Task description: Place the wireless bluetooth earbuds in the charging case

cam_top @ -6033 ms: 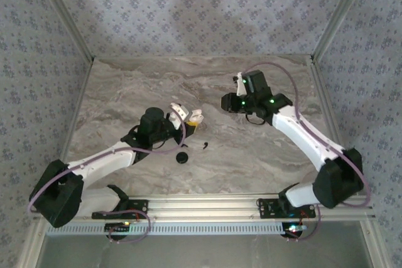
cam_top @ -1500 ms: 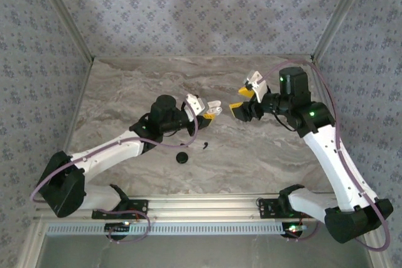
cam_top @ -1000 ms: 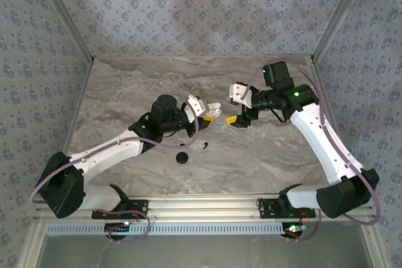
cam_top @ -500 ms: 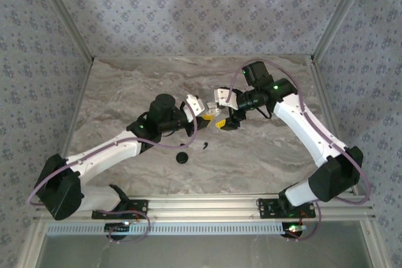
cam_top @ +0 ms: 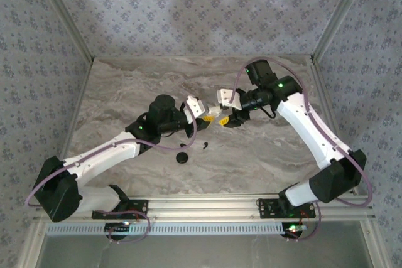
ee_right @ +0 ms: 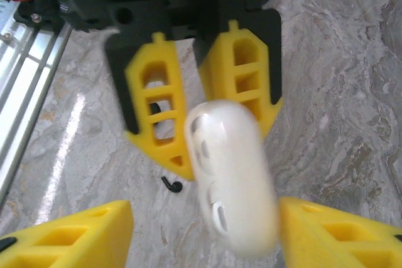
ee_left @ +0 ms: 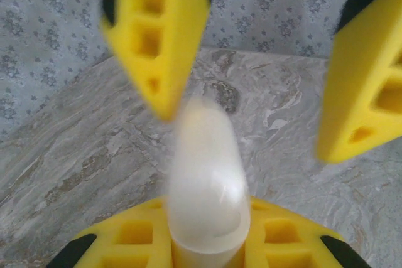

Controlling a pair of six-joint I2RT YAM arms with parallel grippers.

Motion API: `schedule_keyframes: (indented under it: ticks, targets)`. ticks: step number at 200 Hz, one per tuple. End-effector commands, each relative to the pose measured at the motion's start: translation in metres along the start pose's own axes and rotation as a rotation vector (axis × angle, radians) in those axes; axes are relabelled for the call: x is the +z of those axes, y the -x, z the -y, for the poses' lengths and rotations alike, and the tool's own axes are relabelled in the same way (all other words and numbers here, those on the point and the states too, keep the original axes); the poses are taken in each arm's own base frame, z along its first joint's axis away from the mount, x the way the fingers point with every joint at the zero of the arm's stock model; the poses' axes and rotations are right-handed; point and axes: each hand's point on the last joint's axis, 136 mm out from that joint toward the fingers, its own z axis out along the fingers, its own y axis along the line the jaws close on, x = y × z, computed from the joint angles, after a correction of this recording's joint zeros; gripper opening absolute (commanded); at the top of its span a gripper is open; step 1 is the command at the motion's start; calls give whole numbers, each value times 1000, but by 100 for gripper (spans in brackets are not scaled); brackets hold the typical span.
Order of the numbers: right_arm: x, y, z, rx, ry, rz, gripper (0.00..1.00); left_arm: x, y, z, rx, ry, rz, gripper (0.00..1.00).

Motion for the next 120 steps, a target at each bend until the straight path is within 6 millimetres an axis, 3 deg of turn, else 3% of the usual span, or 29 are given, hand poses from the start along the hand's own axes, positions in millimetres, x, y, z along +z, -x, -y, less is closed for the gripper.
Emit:
schedule_keyframes:
  ticks: [1, 17, 53, 120]
  targets:
    - [-22, 11, -17, 16, -2, 40, 57, -9, 28, -7, 39, 38, 67, 16]
    - [-30, 10, -12, 30, -46, 62, 57, -10, 29, -6, 38, 34, 73, 16]
    - [-36, 7, 21, 13, -182, 117, 50, -14, 36, 1, 34, -2, 99, 16]
    - [-12, 24, 14, -64, -68, 169, 48, -21, 44, 5, 32, -16, 121, 16]
